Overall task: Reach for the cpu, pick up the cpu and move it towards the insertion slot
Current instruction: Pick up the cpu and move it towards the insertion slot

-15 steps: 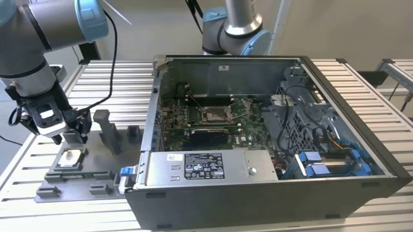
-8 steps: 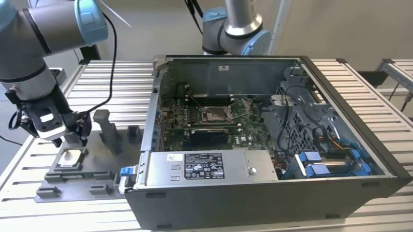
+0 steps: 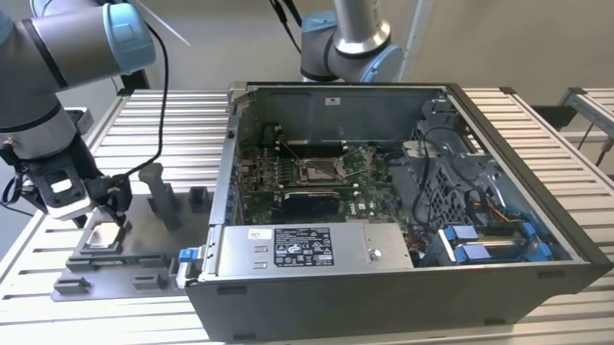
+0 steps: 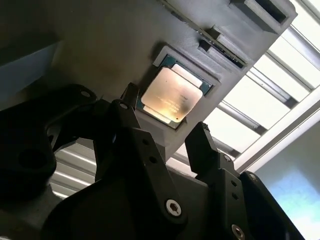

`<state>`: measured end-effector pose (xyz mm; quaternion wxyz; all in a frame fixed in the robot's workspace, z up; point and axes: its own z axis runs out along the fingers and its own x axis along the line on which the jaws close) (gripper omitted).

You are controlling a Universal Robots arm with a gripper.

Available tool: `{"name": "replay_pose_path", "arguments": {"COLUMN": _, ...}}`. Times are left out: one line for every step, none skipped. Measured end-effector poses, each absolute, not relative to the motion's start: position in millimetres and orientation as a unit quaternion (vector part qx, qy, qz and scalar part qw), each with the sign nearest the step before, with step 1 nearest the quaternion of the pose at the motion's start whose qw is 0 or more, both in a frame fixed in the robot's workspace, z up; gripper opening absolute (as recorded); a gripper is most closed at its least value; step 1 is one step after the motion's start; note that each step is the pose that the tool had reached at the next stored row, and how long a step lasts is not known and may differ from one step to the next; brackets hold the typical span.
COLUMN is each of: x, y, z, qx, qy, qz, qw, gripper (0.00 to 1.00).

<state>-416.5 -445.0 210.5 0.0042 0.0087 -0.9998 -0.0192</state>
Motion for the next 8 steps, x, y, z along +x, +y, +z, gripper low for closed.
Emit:
{"name": "replay_pose_path", "arguments": {"x": -416.5, "y": -445.7, "z": 210.0, "qx": 0.009, "qy": -1.0, "qz": -0.019, "qw": 0.004, "gripper": 1.0}}
{"name": "replay_pose_path", "arguments": {"x": -416.7, "y": -446.0, "z": 209.2, "qx": 0.009, "qy": -1.0, "qz": -0.019, "qw": 0.004, "gripper": 1.0}}
{"name": "replay_pose_path", "arguments": {"x": -416.9, "y": -446.2, "z": 208.3, "qx": 0.009, "qy": -1.0, "qz": -0.019, "qw": 0.004, "gripper": 1.0}}
{"name": "replay_pose_path", "arguments": {"x": -417.0, "y": -446.5, "z": 207.2, "qx": 0.009, "qy": -1.0, "qz": -0.019, "qw": 0.004, "gripper": 1.0}}
{"name": "replay_pose_path", "arguments": {"x": -417.2, "y": -446.8, "z": 206.2, "qx": 0.009, "qy": -1.0, "qz": -0.019, "qw": 0.004, "gripper": 1.0}}
{"name": "replay_pose_path", "arguments": {"x": -417.5, "y": -447.0, "z": 205.2, "qx": 0.009, "qy": -1.0, "qz": -0.019, "qw": 0.004, "gripper": 1.0}}
{"name": "replay_pose_path", "arguments": {"x": -417.7, "y": -447.4, "z": 204.3, "qx": 0.009, "qy": -1.0, "qz": -0.019, "qw": 0.004, "gripper": 1.0}}
{"name": "replay_pose_path", "arguments": {"x": -417.8, "y": -447.9, "z": 203.4, "qx": 0.009, "qy": -1.0, "qz": -0.019, "qw": 0.004, "gripper": 1.0}}
